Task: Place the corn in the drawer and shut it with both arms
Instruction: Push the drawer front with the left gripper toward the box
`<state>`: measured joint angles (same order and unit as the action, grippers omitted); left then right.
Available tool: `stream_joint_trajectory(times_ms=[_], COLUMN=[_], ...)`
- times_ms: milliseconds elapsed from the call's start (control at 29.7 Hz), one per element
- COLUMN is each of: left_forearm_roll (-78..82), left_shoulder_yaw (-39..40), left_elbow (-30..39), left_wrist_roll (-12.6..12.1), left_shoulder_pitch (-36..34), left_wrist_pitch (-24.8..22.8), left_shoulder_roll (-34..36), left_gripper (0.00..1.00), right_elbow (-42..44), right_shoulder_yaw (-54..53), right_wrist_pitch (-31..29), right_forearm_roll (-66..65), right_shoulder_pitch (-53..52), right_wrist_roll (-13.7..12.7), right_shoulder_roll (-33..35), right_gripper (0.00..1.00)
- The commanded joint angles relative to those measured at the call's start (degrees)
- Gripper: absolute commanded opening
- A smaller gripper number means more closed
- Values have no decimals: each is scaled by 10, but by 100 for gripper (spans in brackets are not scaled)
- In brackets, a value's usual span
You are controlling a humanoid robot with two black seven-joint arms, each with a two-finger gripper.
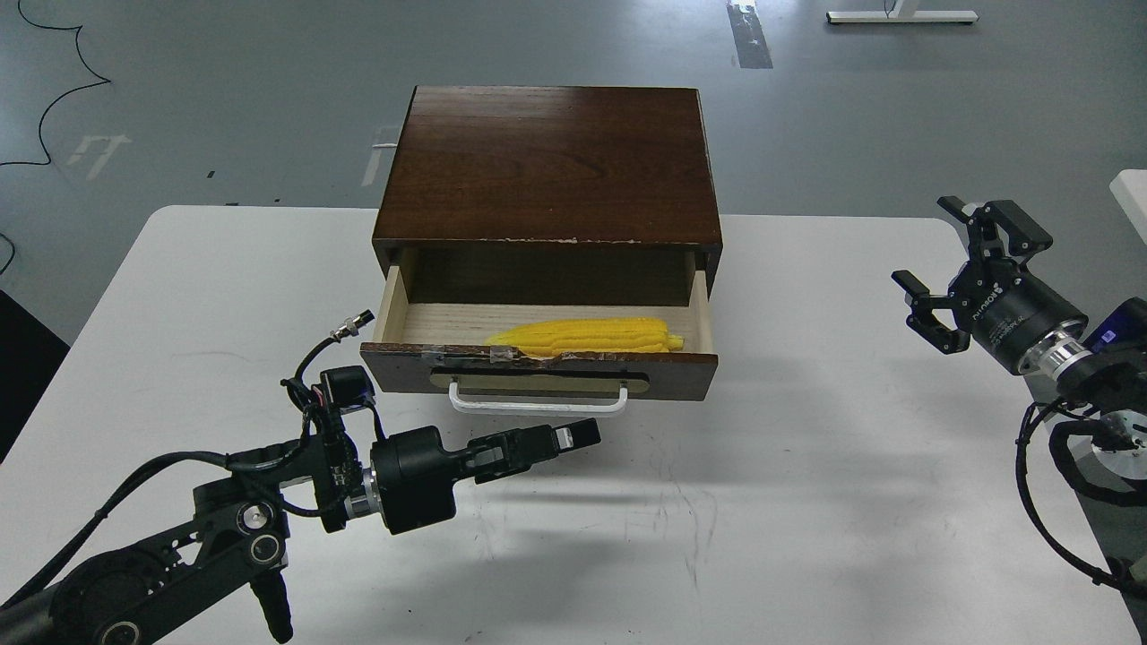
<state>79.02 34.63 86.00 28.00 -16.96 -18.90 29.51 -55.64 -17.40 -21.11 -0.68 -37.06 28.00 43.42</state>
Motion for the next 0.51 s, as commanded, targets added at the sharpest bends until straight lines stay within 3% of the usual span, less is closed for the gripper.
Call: stream_joint_trajectory(times_ms=[0, 472], left_forearm_roll=[0, 0], left_shoulder_yaw=[0, 2], left_elbow=[-14, -15], left_wrist_roll=[0, 0], left_shoulder_pitch=[0, -1], left_wrist_pitch=[3, 8], left_shoulder_roll=[5, 16], left_gripper=[0, 0], right_elbow=[-1, -1], right_shoulder_yaw=[0, -1], right_wrist_pitch=[0, 0], right_forearm_roll=[0, 0], right_shoulder_pitch=[1, 2], right_wrist_roll=[0, 0], right_shoulder_roll=[3, 4], right_gripper=[100, 100])
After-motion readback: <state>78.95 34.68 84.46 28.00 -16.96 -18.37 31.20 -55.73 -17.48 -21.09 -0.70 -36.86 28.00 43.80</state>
